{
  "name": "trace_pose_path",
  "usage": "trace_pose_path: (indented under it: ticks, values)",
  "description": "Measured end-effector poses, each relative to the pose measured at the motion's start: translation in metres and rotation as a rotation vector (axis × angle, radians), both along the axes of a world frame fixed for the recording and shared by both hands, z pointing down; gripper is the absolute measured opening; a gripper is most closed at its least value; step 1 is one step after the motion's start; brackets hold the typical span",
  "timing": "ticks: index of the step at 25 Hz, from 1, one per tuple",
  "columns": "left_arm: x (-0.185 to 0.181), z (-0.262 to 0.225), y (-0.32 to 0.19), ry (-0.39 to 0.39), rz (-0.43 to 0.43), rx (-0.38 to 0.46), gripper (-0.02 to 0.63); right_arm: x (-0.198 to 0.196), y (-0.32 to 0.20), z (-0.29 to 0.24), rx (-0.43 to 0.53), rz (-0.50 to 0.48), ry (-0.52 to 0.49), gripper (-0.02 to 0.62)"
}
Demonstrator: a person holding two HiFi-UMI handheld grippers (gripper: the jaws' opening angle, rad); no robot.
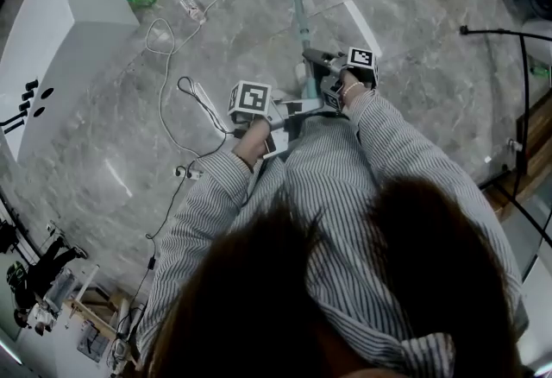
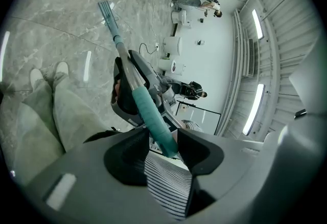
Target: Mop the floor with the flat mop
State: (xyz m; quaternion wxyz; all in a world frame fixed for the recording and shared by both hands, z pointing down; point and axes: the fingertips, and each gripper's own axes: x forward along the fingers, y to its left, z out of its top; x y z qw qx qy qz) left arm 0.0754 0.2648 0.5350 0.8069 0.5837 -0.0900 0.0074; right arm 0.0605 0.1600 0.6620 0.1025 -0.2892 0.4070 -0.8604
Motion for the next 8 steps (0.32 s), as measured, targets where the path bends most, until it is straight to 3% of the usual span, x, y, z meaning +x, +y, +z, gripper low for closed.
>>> trace_pose_path:
  ticks: [4, 8]
  values:
    - [0.013, 0.000, 0.000, -0.003, 0.010, 0.009, 0.176, 0.013, 0.000, 0.001, 0.005, 0.021, -0.007, 0.118]
    - [0.003, 0.004, -0.002, -0.008, 0.027, 0.004, 0.176, 0.002, -0.003, 0.005, 0.006, -0.014, -0.003, 0.118]
